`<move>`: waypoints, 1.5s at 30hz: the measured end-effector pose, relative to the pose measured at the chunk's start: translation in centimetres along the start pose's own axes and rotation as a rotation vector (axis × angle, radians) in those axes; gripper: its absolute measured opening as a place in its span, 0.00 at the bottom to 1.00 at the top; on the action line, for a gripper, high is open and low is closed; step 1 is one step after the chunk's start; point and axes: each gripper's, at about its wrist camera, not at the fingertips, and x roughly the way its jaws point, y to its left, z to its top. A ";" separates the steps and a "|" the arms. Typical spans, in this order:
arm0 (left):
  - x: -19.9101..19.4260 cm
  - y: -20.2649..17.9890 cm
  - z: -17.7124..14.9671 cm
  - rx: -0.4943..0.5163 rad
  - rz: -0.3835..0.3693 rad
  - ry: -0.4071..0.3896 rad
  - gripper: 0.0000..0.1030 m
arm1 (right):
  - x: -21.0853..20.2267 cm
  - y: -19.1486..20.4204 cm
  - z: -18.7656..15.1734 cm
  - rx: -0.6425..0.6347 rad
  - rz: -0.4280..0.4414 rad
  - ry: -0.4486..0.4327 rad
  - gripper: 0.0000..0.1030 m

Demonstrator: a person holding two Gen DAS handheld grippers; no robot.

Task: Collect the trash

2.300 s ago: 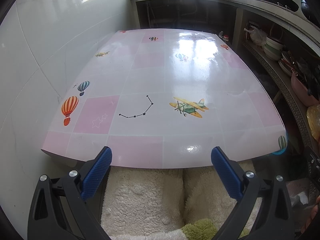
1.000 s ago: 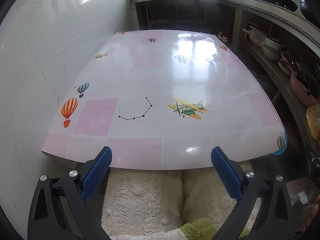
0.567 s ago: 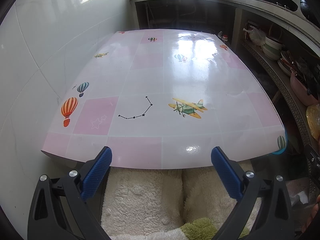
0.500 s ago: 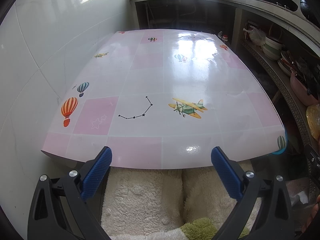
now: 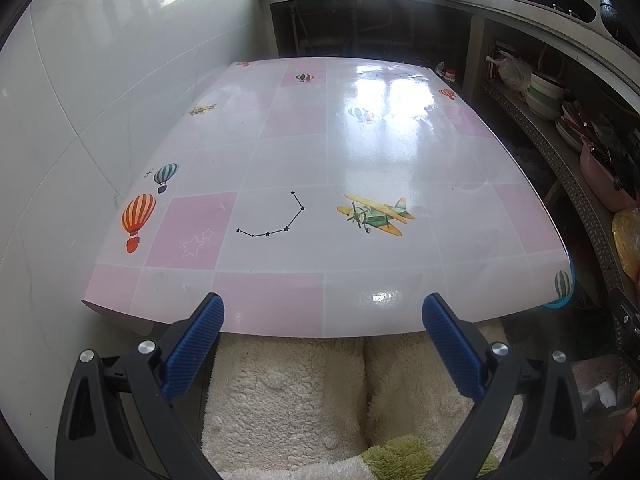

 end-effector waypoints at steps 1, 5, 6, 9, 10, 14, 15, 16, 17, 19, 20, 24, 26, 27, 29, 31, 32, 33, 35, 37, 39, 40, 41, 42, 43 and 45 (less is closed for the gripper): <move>0.0 0.0 0.0 0.000 0.000 0.001 0.95 | 0.0 0.0 -0.1 -0.001 -0.001 0.000 0.92; 0.0 0.0 0.0 0.000 0.000 0.000 0.95 | 0.0 0.0 -0.1 0.000 0.000 0.000 0.92; 0.0 0.0 0.0 0.000 0.000 0.000 0.94 | 0.0 0.0 0.0 0.000 0.000 0.001 0.92; 0.0 0.0 0.0 0.000 0.000 0.000 0.94 | 0.0 0.0 -0.1 -0.001 0.000 0.000 0.92; 0.0 0.0 0.0 -0.001 0.000 0.000 0.95 | 0.0 0.0 -0.1 -0.001 0.000 0.000 0.92; 0.1 0.0 0.0 0.000 -0.002 0.002 0.94 | 0.0 0.0 -0.1 0.000 0.000 0.000 0.92; 0.1 0.0 -0.1 0.001 -0.001 0.002 0.95 | 0.0 0.0 -0.1 0.000 0.000 0.000 0.92; 0.1 0.0 -0.1 0.001 -0.001 0.003 0.95 | 0.0 0.0 -0.1 0.000 0.000 0.000 0.92; 0.1 0.0 -0.1 0.000 -0.001 0.002 0.95 | 0.0 0.0 -0.1 0.000 0.000 0.000 0.92; 0.1 0.0 -0.1 0.000 -0.002 0.002 0.95 | 0.1 0.1 -0.2 0.000 0.001 0.000 0.92; 0.1 0.0 -0.1 0.001 -0.001 0.002 0.95 | 0.1 0.1 -0.1 -0.001 0.001 0.000 0.92; 0.3 0.0 -0.3 0.003 -0.002 0.005 0.95 | 0.1 0.1 -0.1 0.001 0.002 0.001 0.92; 0.4 0.0 -0.4 0.004 -0.002 0.006 0.95 | 0.1 0.1 -0.2 0.000 0.001 0.000 0.92; 0.4 0.0 -0.4 0.004 -0.002 0.006 0.95 | 0.1 0.1 -0.2 0.000 0.001 0.001 0.92; 0.5 0.0 -0.4 0.006 -0.003 0.008 0.95 | 0.1 0.2 -0.2 0.002 0.002 0.001 0.92; 0.6 0.0 -0.5 0.009 -0.003 0.009 0.95 | 0.1 0.1 -0.2 0.000 0.001 0.001 0.92; 0.6 0.0 -0.5 0.009 -0.004 0.010 0.95 | 0.1 0.1 -0.2 0.000 0.002 0.001 0.92; 0.7 0.1 -0.3 0.010 -0.004 0.010 0.95 | 0.1 0.1 -0.2 0.001 0.002 0.001 0.92; 0.7 0.1 -0.3 0.011 -0.004 0.011 0.95 | 0.1 0.1 -0.2 0.001 0.002 0.001 0.92; 0.8 0.1 -0.4 0.014 -0.004 0.014 0.95 | 0.2 0.1 -0.3 0.001 0.003 0.001 0.92; 1.0 0.2 -0.4 0.017 -0.005 0.017 0.95 | 0.2 0.1 -0.2 0.001 0.005 0.002 0.92; 1.0 0.2 -0.4 0.017 -0.006 0.018 0.95 | 0.2 0.2 -0.2 0.001 0.005 0.002 0.92; 1.0 0.2 -0.4 0.017 -0.006 0.019 0.95 | 0.3 0.1 -0.4 0.001 0.005 0.002 0.92; 1.0 0.2 -0.4 0.016 -0.006 0.018 0.95 | 0.3 0.2 -0.4 0.000 0.005 0.002 0.92; 1.0 0.3 -0.4 0.016 -0.006 0.017 0.95 | 0.3 0.2 -0.4 0.001 0.005 0.002 0.92; 1.1 0.3 -0.4 0.017 -0.010 0.021 0.95 | 0.3 0.1 -0.5 0.002 0.004 0.001 0.92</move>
